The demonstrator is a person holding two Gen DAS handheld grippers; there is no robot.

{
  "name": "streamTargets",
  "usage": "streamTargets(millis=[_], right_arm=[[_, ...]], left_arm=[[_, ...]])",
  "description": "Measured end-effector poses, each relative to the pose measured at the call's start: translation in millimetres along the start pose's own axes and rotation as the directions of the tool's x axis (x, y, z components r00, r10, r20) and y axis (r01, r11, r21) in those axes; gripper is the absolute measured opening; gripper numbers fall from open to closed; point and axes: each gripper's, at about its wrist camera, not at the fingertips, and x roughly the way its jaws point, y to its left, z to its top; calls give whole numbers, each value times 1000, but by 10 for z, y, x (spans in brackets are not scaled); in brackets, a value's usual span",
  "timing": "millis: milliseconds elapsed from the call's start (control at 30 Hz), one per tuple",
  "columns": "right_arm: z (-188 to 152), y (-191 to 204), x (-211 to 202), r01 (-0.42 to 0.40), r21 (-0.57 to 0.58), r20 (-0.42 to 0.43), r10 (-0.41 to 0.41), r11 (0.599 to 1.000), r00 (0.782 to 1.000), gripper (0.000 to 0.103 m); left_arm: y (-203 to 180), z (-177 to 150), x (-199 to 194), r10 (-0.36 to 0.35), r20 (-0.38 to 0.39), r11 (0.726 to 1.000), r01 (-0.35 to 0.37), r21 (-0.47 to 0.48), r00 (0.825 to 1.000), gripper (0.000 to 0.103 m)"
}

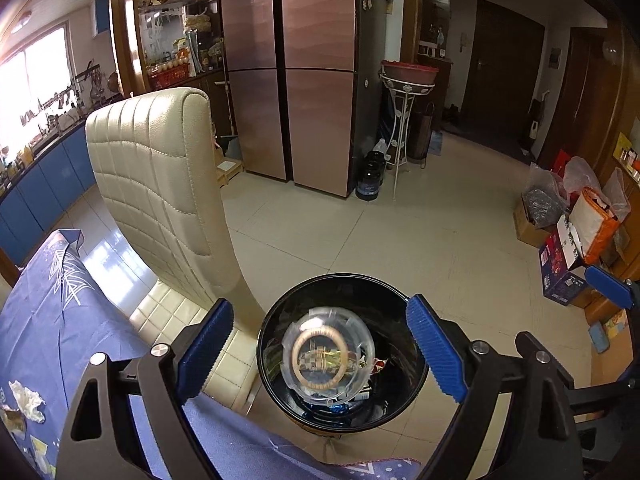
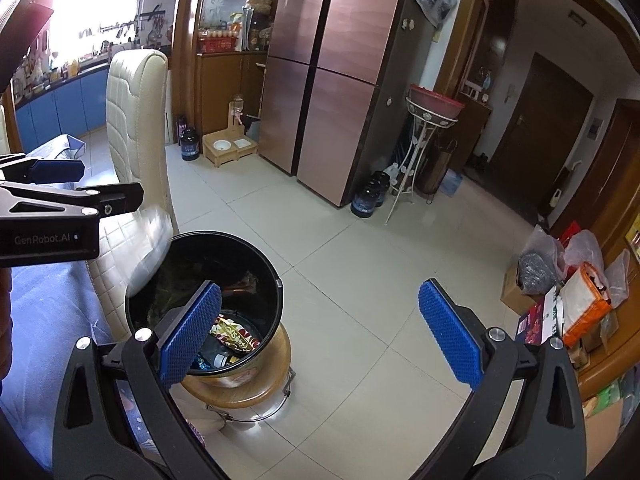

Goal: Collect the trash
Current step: 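Lower the clear lid into the bin and open the left tool, then return both tools to the table over the blister pack and cardboard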

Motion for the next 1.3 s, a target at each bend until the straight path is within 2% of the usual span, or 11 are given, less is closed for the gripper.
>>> streamTargets(millis=[133,400,733,1033,1300], right_arm=[[0,24,-23,-10,-9,8,10,1000,1000,98],[37,80,-49,-16,-22,16,17,1000,1000,98],[124,234,-121,-45,-48,36,47,998,998,98],[269,741,-205,-124,-136,65,134,983,989,98],[316,1467,-278,-251,-243,63,273,937,960,98]], left_arm=[[-27,-7,-58,0,23,1000,0,17,1000,93],[-3,-10,-82,12,15,1000,-12,8,1000,93],[188,-68,-230,52,27,999,-52,-10,998,93],[705,-227,-479,126,37,988,-122,-97,991,93],[1364,-627,-756,247,-12,947,-244,-209,969,93]])
